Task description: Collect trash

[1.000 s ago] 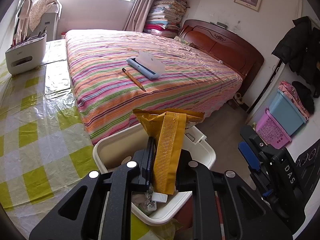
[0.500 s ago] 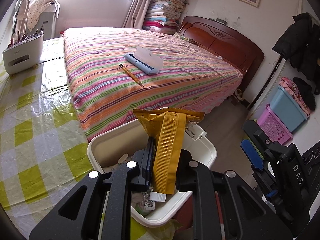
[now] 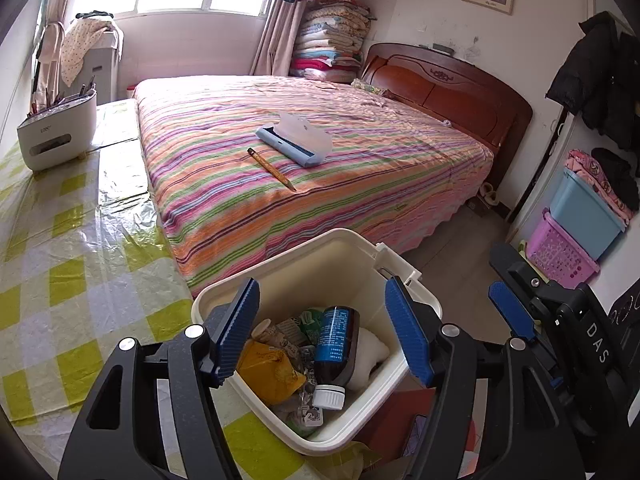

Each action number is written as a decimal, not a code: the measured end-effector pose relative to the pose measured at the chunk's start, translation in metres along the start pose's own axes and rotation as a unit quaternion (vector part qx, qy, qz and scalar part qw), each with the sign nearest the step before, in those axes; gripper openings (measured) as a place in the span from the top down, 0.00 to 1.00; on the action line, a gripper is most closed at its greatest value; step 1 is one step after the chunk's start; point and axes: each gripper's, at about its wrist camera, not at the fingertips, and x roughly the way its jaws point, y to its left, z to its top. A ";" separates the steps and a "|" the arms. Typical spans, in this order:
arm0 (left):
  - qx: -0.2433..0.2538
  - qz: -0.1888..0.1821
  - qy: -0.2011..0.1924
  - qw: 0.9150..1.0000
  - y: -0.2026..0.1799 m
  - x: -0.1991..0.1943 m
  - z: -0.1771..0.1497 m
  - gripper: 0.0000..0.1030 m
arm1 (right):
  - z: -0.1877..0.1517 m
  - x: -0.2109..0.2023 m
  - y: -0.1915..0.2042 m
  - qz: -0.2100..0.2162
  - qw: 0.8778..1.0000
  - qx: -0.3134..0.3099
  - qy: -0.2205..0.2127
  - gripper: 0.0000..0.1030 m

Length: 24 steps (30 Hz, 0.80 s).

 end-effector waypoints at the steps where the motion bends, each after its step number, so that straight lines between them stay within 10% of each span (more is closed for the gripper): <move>1: 0.001 0.014 -0.006 1.000 0.001 -0.005 -0.001 0.35 | 0.000 0.000 0.000 0.001 1.000 0.000 0.001 0.42; 9: 0.014 0.144 -0.049 0.988 0.018 -0.056 -0.025 0.22 | -0.005 -0.007 0.010 0.018 0.999 -0.033 0.007 0.42; 24: 0.028 0.252 -0.096 0.963 0.029 -0.134 -0.082 0.12 | -0.071 -0.066 0.054 0.091 0.974 -0.205 0.028 0.14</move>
